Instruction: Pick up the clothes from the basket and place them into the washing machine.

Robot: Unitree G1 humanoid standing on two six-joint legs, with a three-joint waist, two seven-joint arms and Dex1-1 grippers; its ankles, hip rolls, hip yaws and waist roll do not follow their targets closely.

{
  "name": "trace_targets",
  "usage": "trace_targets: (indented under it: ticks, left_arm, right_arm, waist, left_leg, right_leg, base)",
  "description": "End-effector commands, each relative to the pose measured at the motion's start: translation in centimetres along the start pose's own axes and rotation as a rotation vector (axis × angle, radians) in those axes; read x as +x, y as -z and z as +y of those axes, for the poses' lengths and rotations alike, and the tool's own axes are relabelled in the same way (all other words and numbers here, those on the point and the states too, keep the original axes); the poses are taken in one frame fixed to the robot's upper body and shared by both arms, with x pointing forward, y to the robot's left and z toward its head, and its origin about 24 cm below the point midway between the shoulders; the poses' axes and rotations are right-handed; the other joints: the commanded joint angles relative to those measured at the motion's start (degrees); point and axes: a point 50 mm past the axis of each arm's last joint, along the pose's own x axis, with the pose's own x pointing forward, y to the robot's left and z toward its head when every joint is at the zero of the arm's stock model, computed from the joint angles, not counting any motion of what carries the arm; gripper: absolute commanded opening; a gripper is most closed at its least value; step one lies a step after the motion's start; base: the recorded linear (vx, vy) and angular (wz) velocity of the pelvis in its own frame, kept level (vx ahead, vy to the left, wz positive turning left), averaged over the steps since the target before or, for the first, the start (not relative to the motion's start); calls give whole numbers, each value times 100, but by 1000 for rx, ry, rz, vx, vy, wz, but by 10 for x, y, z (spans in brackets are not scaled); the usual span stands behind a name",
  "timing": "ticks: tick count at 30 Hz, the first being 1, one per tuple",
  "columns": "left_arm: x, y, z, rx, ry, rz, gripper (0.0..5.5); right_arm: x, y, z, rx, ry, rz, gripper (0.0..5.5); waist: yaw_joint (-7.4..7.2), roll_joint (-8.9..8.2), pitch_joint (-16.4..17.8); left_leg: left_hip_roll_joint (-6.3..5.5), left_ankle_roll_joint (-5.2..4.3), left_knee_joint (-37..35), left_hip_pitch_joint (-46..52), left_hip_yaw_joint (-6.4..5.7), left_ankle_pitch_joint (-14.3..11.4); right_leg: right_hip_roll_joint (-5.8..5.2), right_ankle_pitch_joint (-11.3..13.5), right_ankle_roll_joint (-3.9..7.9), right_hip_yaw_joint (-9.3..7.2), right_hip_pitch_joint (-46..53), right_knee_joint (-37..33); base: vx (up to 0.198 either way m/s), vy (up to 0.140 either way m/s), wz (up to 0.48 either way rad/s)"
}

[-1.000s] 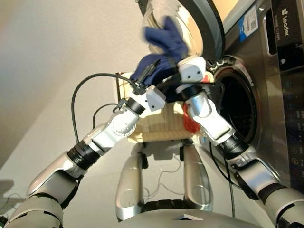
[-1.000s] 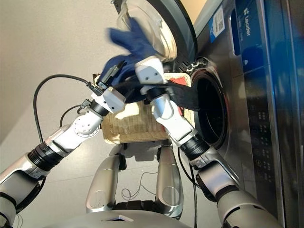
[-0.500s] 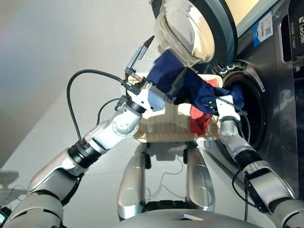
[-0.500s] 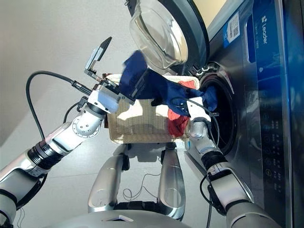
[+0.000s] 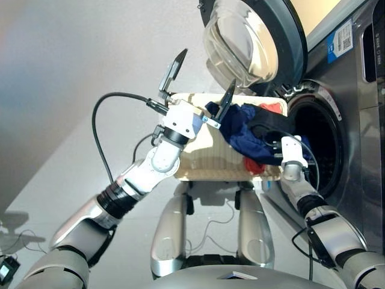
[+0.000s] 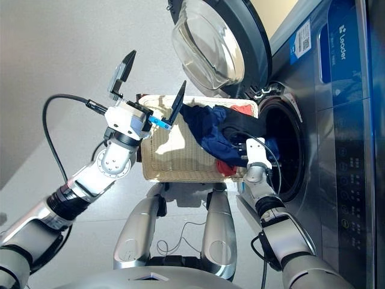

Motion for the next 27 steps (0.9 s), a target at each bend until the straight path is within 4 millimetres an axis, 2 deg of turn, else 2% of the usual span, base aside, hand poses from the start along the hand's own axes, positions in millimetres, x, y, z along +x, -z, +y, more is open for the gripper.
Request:
trace_targets:
  ticks: [1, 5, 12, 15, 18, 21, 22, 24, 27]
  left_arm:
    - [-2, -5, 6, -242, -66, -14, 550]
    - [-5, 2, 5, -352, -81, 39, 550]
    - [-10, 7, 0, -385, -59, 75, 550]
    - [-13, 8, 0, -408, -64, 81, 550]
    - [-14, 8, 1, -418, -68, 84, 550]
    - [-17, 7, 1, -420, -64, 87, 550]
    - [-18, 6, 3, -417, -65, 84, 550]
    - [-17, 5, 3, -415, -65, 79, 550]
    - [-16, 2, 9, -394, -82, 62, 550]
  right_arm:
    - [13, -24, -16, 205, 114, -10, 0]
    - [24, -41, -38, 320, 208, -8, 0]
    - [38, -68, -83, 454, 375, -47, 0]
    - [43, -92, -109, 498, 442, -117, 0]
    - [44, -108, -131, 524, 496, -172, 0]
    - [43, -125, -158, 568, 560, -227, 0]
    - [42, -133, -174, 589, 605, -251, 0]
    - [41, -138, -181, 609, 624, -266, 0]
    - [35, -148, -204, 713, 696, -320, 0]
  waist:
    - [115, -236, 139]
    - [150, -144, 328]
    - [224, 40, 328]
    - [248, 109, 328]
    - [223, 161, 328]
    - [226, 204, 328]
    - [215, 222, 328]
    - [220, 240, 328]
    - [173, 261, 328]
  left_leg:
    - [143, -428, 1073, -326, -127, -657]
    - [164, -426, 1529, -771, -252, -804]
    - [169, -417, 2090, -1710, -359, -923]
    - [190, -416, 2349, -2201, -384, -977]
    - [217, -429, 2558, -2587, -404, -1008]
    - [274, -446, 2810, -2875, -402, -1117]
    - [279, -439, 2833, -3037, -405, -1067]
    - [296, -445, 2919, -3133, -406, -1107]
    - [323, -452, 3027, -3338, -404, -1142]
  right_leg:
    - [-233, 371, 320, 77, 149, -269]
    - [-91, 185, 217, 222, -321, 283]
    - [29, -15, 118, 286, -1277, 939]
    - [74, -105, 79, 296, -1789, 1240]
    - [105, -143, 54, 325, -2191, 1465]
    - [140, -250, 33, 360, -2518, 1733]
    - [139, -207, 26, 373, -2702, 1776]
    - [153, -254, 20, 390, -2811, 1872]
    - [175, -283, 8, 420, -3039, 1978]
  base:
    - [-64, -32, 70]
    - [-69, -50, 144]
    - [-60, -30, 164]
    - [-67, -23, 90]
    - [-20, -11, 22]
    - [0, 0, 0]
    - [-53, 1, 40]
    - [0, 0, 0]
    - [0, 0, 0]
